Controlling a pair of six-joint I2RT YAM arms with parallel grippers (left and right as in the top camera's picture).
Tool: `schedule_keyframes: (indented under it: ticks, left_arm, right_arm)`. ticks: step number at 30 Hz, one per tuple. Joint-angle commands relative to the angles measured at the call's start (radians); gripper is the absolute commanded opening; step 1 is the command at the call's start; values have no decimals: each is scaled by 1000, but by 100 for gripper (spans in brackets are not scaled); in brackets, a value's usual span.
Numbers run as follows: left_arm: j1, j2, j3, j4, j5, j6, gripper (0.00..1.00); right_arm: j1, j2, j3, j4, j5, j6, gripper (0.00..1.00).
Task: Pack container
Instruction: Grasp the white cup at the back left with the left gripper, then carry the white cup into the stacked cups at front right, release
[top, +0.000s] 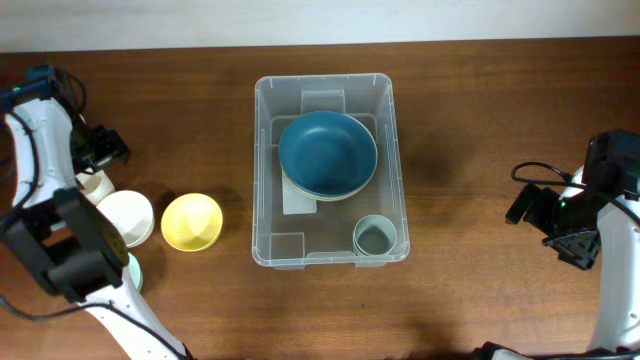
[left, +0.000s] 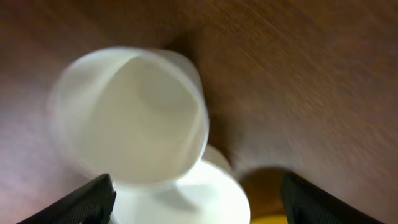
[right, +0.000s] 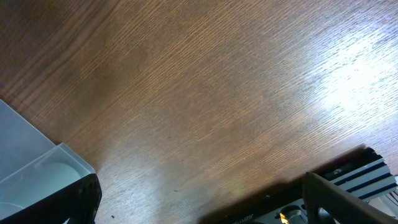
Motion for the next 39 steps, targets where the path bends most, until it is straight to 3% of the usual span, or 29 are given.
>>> schedule_keyframes:
  ticks: [1,3,5,9,17,23,31,36,39]
  left_arm:
    - [2,53,-2,23,-4,9,87]
    - [2,70,-2,29,-5,9,79]
    - [2,72,-2,34,-5,9,66]
    - [2,71,-2,54,-5,9,24]
    - [2,71,-1,84,-8,9,2]
    - [-5,40,44,68,-7,9,1]
    - [-120,-211,100,38,133,9,0]
    - [-318,-370,100,-6,170,9,1]
    - [-534,-434,100,-24,170,9,1]
  right_arm:
    - [-6,-15,-5,2,5,-8,99]
    - [-6,-15,-5,2,5,-8,99]
    - [-6,-15,-5,2,5,-8,99]
    - [-6,-15,-5,2,5,-8,99]
    - [-6,-15,-5,2,5,-8,99]
    - [-6,-15,-5,2,5,-8,99]
    - [-6,-15,-5,3,5,-8,99]
    - [-6,-15,-5,3,5,-8,99]
    - [-6,-15,-5,3,5,-8,99]
